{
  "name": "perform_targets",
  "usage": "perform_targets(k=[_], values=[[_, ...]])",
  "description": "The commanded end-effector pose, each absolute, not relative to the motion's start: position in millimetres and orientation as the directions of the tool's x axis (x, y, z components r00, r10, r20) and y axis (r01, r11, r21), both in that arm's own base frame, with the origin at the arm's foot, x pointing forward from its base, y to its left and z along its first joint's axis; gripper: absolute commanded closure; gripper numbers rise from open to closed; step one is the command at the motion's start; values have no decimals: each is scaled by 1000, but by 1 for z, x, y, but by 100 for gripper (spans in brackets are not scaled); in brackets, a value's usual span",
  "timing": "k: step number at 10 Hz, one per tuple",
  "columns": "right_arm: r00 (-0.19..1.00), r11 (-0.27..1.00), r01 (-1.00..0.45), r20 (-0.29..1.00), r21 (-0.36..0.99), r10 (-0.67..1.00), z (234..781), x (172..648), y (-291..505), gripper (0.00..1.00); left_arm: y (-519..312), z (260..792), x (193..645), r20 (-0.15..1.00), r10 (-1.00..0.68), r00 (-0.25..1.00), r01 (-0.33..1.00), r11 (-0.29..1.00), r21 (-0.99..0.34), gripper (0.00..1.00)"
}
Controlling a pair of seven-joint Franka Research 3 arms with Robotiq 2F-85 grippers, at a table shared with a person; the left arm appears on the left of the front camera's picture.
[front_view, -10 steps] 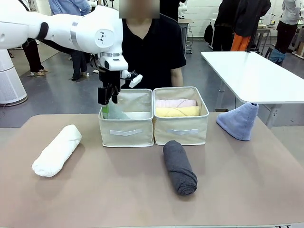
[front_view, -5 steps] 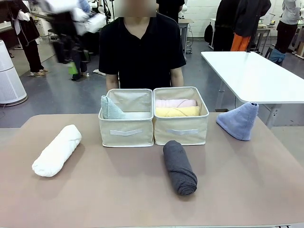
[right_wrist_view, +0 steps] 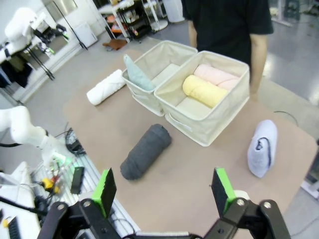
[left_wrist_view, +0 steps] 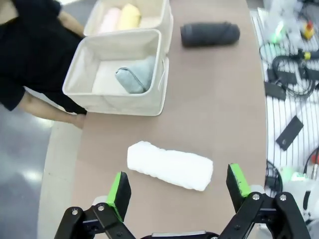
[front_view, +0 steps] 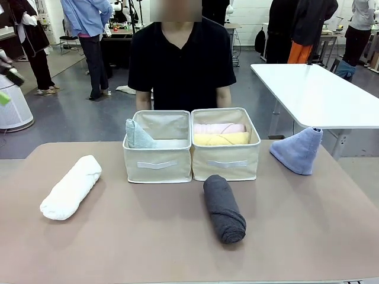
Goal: Sort the towels based on their folding style.
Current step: Pick up one triangle-folded towel and place it in the left Fabric basket, then pick up another triangle-folded towel from the table and place it in the left Fabric basket.
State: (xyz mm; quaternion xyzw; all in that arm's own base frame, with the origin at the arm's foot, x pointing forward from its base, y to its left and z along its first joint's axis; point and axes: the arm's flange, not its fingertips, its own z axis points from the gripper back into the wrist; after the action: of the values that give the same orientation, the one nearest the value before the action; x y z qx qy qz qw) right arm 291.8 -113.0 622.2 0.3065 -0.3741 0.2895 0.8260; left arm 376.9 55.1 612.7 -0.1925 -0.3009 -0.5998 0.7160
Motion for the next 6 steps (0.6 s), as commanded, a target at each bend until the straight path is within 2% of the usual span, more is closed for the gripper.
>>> perform_targets(k=[1, 2, 3, 4, 6], values=[[537, 626, -723, 808, 292, 244, 621, 294, -112, 0, 87, 601, 360, 746, -657, 110, 957, 273, 100, 0], [537, 626, -723, 808, 292, 244, 621, 294, -112, 0, 98, 604, 352, 717, -689, 104, 954, 273, 125, 0], [537, 626, -723, 808, 292, 244, 621, 294, -112, 0, 88, 608, 349, 568, -814, 119, 955, 251, 160, 0], [537, 626, -723, 808, 292, 244, 621, 294, -112, 0, 104, 600, 353, 730, -670, 139, 954, 288, 82, 0], [537, 626, -723, 808, 292, 244, 621, 294, -112, 0, 104, 600, 353, 730, -670, 139, 954, 288, 82, 0]])
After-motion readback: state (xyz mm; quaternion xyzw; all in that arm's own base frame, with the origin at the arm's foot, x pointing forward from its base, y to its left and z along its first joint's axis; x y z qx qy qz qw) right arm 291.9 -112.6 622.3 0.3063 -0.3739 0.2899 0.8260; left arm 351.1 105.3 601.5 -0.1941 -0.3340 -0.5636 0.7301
